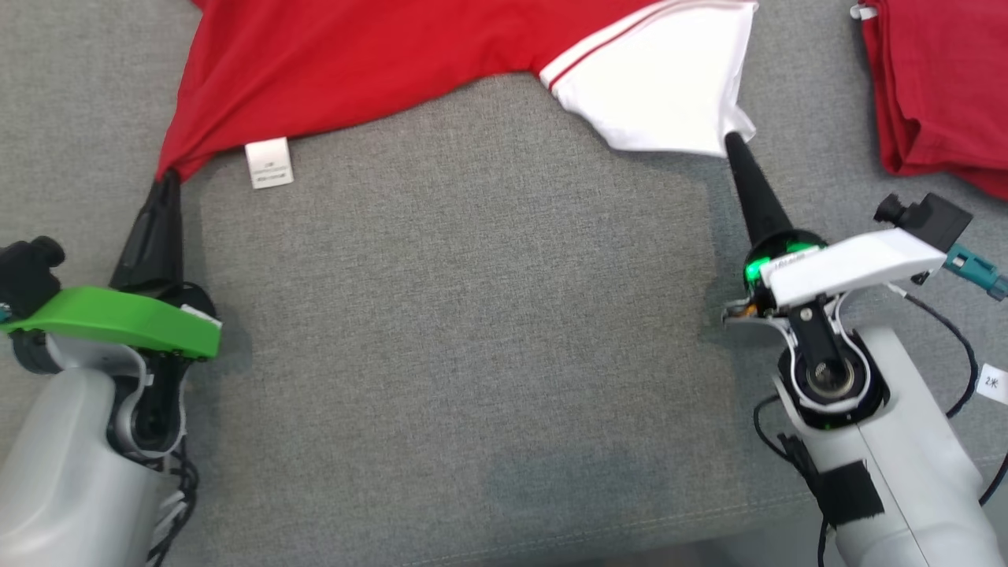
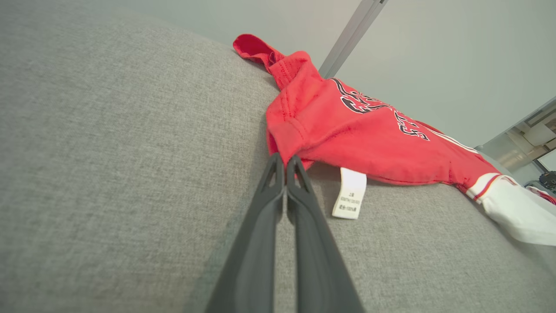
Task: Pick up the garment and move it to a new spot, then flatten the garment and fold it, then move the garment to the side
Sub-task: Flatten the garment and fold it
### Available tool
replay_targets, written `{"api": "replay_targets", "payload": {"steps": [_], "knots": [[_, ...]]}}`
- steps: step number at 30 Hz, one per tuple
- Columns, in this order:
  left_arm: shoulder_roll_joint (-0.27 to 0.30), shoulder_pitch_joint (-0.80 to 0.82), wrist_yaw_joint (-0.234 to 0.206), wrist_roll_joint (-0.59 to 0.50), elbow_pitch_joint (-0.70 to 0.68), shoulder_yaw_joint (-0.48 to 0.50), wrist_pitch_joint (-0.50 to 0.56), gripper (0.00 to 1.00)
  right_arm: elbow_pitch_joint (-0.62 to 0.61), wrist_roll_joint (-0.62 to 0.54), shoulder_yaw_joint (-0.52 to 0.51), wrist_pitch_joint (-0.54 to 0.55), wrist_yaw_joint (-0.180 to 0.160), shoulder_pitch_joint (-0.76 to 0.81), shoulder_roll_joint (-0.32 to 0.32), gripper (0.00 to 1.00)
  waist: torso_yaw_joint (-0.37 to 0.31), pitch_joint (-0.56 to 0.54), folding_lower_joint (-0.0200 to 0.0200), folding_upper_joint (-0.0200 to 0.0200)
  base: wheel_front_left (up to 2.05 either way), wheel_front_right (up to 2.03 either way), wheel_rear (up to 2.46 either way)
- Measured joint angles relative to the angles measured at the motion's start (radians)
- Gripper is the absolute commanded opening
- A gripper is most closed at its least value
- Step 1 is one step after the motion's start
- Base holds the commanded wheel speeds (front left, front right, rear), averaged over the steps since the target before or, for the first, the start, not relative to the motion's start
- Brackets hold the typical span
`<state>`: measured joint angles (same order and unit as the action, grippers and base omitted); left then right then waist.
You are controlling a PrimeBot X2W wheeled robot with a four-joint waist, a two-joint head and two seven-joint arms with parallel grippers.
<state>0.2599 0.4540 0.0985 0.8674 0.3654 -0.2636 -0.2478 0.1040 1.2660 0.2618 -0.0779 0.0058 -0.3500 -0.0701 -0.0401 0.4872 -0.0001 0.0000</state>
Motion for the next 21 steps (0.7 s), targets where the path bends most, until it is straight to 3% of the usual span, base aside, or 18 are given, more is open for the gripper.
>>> {"api": "replay_targets", "payload": {"steps": [4, 9, 15, 21], "knots": [[0.041, -0.004, 0.010, 0.001, 0.003, -0.001, 0.002, 0.00, -0.025, 0.013, 0.041, 0.057, 0.032, 0.067, -0.041, 0.00, 0.002, -0.035, 0.0000, 0.0000, 0.00, 0.00, 0.00], [0.084, -0.067, 0.025, -0.007, 0.015, -0.075, 0.028, 0.00, -0.017, -0.007, 0.067, 0.113, 0.040, 0.204, -0.148, 0.00, 0.001, -0.079, 0.0000, 0.0000, 0.00, 0.00, 0.00], [0.111, -0.207, 0.026, -0.020, 0.025, -0.158, 0.055, 0.00, -0.020, -0.004, 0.087, 0.159, 0.047, 0.357, -0.206, 0.00, -0.009, -0.137, 0.0000, 0.0000, 0.00, 0.00, 0.00], [0.135, -0.309, 0.026, -0.015, 0.018, -0.169, 0.053, 0.00, -0.035, 0.012, 0.085, 0.181, 0.045, 0.486, -0.252, 0.00, -0.024, -0.196, 0.0000, 0.0000, 0.00, 0.00, 0.00]]}}
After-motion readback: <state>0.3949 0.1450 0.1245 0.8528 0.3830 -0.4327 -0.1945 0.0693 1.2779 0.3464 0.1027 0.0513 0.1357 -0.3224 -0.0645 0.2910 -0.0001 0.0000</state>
